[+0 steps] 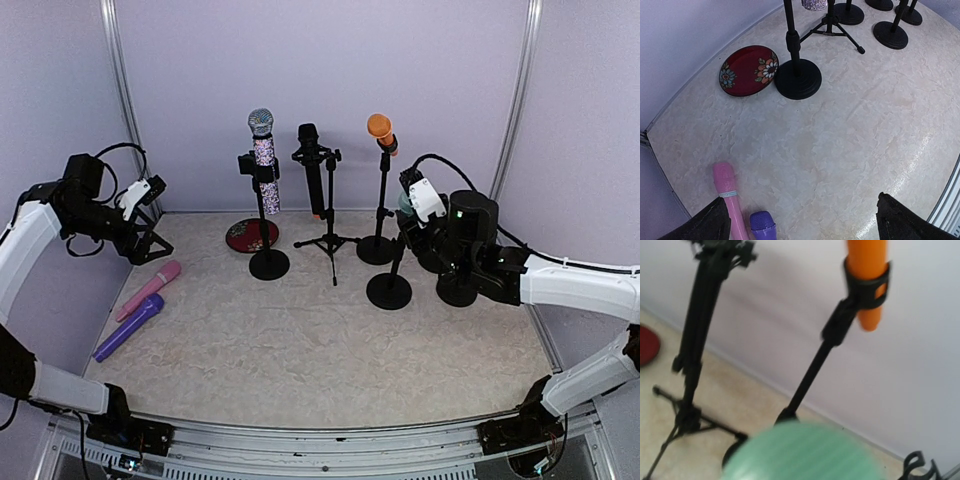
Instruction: Remove the microphone from the stand
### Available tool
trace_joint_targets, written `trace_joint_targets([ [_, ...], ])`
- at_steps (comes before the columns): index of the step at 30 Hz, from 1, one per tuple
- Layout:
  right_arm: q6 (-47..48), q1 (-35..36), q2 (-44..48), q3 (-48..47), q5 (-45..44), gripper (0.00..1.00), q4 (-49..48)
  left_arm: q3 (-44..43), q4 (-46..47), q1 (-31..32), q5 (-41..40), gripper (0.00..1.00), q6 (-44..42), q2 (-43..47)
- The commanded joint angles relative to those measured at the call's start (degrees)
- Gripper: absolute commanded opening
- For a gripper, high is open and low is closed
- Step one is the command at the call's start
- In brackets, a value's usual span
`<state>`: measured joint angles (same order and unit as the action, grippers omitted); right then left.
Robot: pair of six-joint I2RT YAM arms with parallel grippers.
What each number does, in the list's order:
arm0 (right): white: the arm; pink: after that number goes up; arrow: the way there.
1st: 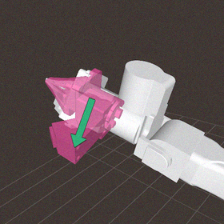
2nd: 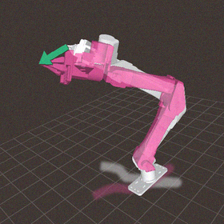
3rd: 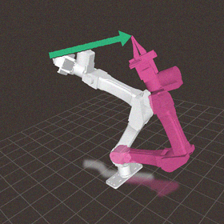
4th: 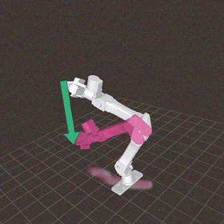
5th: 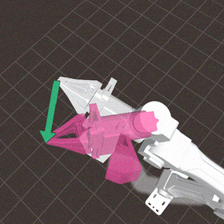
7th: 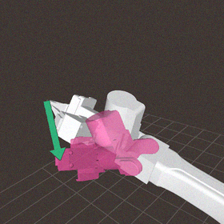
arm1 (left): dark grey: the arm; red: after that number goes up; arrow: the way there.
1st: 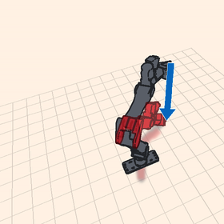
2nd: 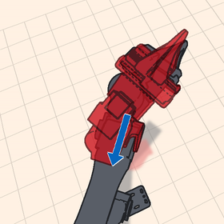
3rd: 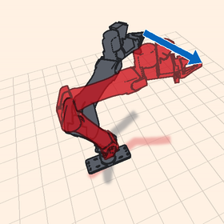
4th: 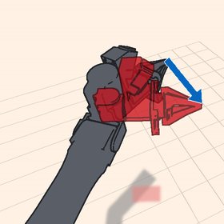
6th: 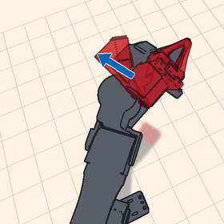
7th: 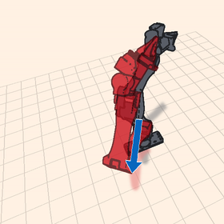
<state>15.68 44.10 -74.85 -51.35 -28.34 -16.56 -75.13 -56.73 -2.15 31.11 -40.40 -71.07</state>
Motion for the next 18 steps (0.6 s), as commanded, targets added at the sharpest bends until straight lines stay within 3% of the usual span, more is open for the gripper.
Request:
trace_joint_targets([
  [1,1.48,-0.24,-0.62,-0.99,-2.77,0.59,-6.58,0.91,-1.16,0.47,0.07,0.99,-0.64,1.37],
  [10,2.95,-0.27,-4.04,-2.54,-1.91,0.55,-7.34,1.14,-1.14,0.93,0.09,0.99,-0.8,1.99],
  [18,3.67,-0.03,-4.97,-4.49,0.94,0.19,-8.88,2.23,-0.45,1.38,0.33,0.99,-0.43,2.16],
])
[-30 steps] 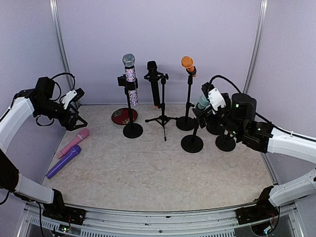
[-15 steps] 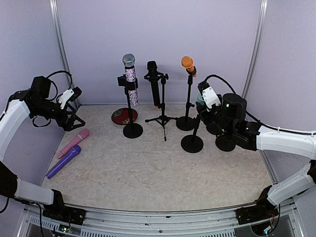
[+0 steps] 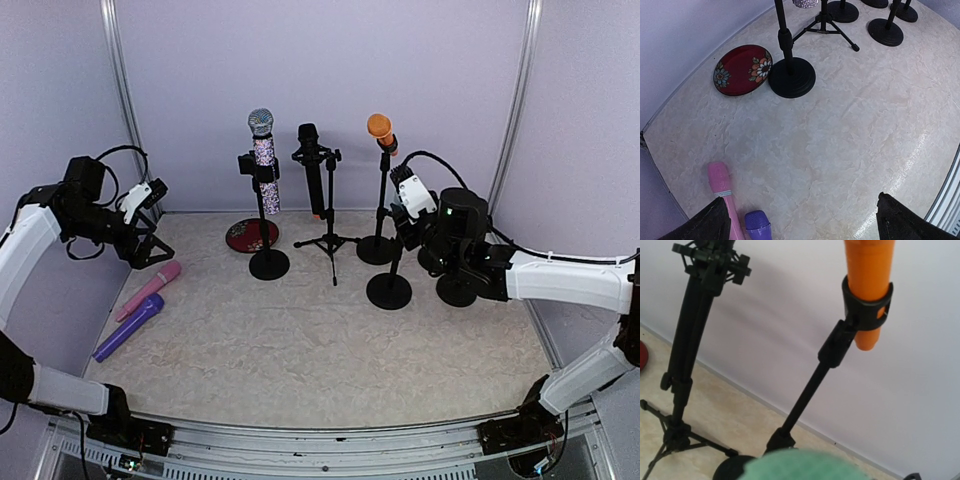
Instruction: Remove the microphone from the stand
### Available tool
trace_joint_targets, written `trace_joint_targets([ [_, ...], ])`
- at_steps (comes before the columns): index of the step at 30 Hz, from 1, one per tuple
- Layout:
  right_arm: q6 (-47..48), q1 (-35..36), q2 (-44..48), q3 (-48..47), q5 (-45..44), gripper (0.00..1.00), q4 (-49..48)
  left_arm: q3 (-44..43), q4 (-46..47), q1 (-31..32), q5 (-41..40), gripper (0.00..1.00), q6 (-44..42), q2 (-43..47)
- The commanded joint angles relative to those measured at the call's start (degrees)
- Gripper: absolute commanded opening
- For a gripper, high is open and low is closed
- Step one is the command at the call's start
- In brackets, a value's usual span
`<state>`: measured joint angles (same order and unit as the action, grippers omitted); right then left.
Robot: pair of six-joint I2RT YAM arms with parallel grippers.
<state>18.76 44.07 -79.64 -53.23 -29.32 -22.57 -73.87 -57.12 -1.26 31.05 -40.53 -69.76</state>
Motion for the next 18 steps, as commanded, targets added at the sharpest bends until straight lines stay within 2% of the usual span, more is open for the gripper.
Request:
trace_joint_targets([
  [1,0.64,0.15,-0.29,-2.92,2.5,0.15,-2.73,1.11,-0.01,0.59,0.56,0.99,-0.25,0.85],
  [4,1.03,1.59,-0.34,-3.59,4.68,0.05,-3.16,1.67,0.58,0.71,1.49,0.99,0.39,0.93],
  [7,0.82,3.73,-0.69,-4.38,6.91,0.0,-4.01,3.01,1.81,0.81,3.56,0.99,1.95,1.01],
  [13,0.29,10.43,-4.15,-8.59,10.39,0.0,-5.47,5.89,4.56,1.41,9.31,0.99,6.37,0.59],
  [18,-0.87,15.38,-10.74,-15.01,13.62,0.0,-7.89,7.82,7.3,2.38,12.8,0.95,8.98,0.2],
])
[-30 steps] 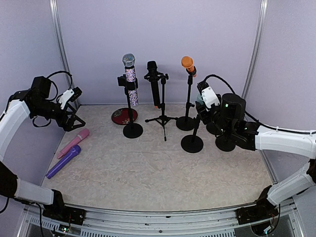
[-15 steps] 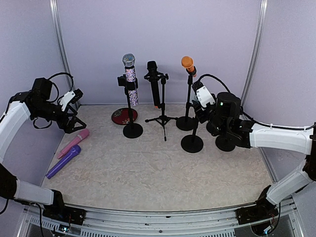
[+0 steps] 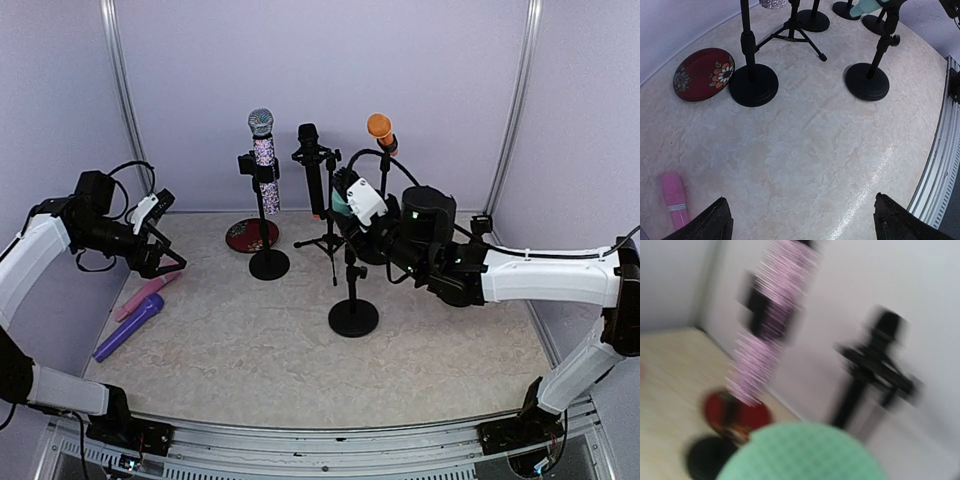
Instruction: Remove the microphone from the stand
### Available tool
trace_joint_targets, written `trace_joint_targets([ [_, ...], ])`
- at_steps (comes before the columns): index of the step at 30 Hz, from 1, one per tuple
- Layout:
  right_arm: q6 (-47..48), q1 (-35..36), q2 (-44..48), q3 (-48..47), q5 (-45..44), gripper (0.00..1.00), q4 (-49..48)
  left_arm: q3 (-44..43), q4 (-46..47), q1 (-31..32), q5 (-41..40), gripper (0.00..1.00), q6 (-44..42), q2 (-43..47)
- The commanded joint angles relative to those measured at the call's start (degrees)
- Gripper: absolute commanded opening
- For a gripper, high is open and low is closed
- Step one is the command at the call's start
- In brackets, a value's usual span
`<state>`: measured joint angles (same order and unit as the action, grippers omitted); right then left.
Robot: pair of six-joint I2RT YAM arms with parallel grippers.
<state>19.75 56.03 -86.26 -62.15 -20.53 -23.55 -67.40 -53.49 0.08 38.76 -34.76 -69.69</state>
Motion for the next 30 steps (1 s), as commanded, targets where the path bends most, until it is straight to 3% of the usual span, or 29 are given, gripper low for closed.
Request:
trace_joint_targets([
  [1,-1.9,4.28,-5.82,-8.0,5.59,0.0,-7.44,1.57,4.22,1.28,5.7,0.94,3.8,-0.02],
  [17,0.93,11.12,-36.69,-45.2,12.47,0.0,-15.35,2.36,8.28,3.07,15.84,0.77,10.34,-4.64],
  [30,1.58,12.52,-42.67,-52.28,13.23,0.0,-18.91,7.82,22.6,7.6,20.02,0.59,21.58,-5.15],
])
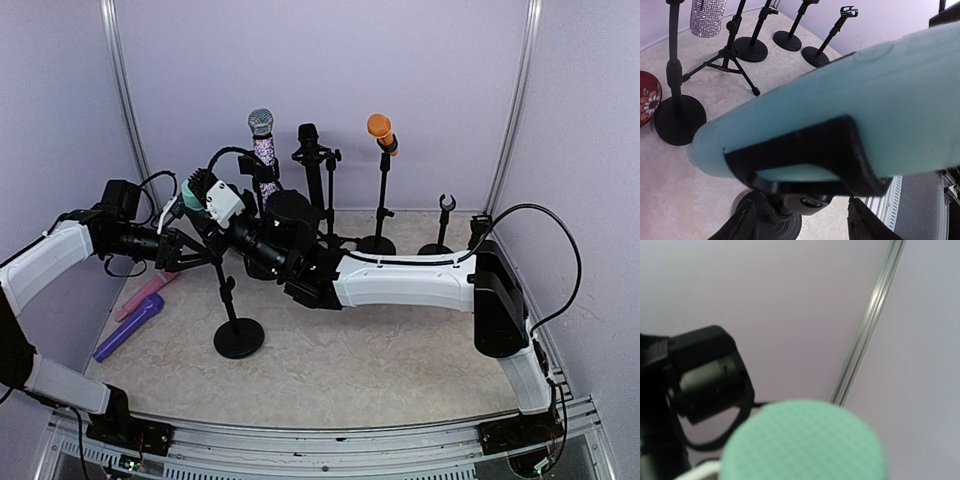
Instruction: Remove the microphone from the stand
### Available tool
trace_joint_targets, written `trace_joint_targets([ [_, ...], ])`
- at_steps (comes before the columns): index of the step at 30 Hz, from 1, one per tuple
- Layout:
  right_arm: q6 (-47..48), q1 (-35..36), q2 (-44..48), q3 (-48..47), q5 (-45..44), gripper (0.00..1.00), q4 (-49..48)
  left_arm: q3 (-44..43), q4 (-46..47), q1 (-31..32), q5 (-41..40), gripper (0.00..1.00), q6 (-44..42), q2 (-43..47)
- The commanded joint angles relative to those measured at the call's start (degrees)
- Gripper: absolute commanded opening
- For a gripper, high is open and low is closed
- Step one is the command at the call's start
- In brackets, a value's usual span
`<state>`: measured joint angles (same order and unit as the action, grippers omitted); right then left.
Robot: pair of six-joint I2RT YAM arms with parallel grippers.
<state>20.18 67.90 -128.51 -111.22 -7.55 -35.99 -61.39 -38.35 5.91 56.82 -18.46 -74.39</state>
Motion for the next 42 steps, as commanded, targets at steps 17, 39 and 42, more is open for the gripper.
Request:
trace_joint_targets([
  [17,3.44,3.28,9.11,10.95,1.73,0.0,-9.47,-6.71,8.54,1.38,-8.1,0.01,2.74,-6.95],
  [39,-8.02,-2.21,21.53,29.12,12.7,0.69,6.1,-14.6,-2.61,2.94,-16.34,0.0,-7.6,-11.85],
  [42,-9.69,-3.12,23.45,30.9,13.27,0.76,8.23,-14.17,-2.23,2.97,-16.96,0.0,-8.13,-12.3],
])
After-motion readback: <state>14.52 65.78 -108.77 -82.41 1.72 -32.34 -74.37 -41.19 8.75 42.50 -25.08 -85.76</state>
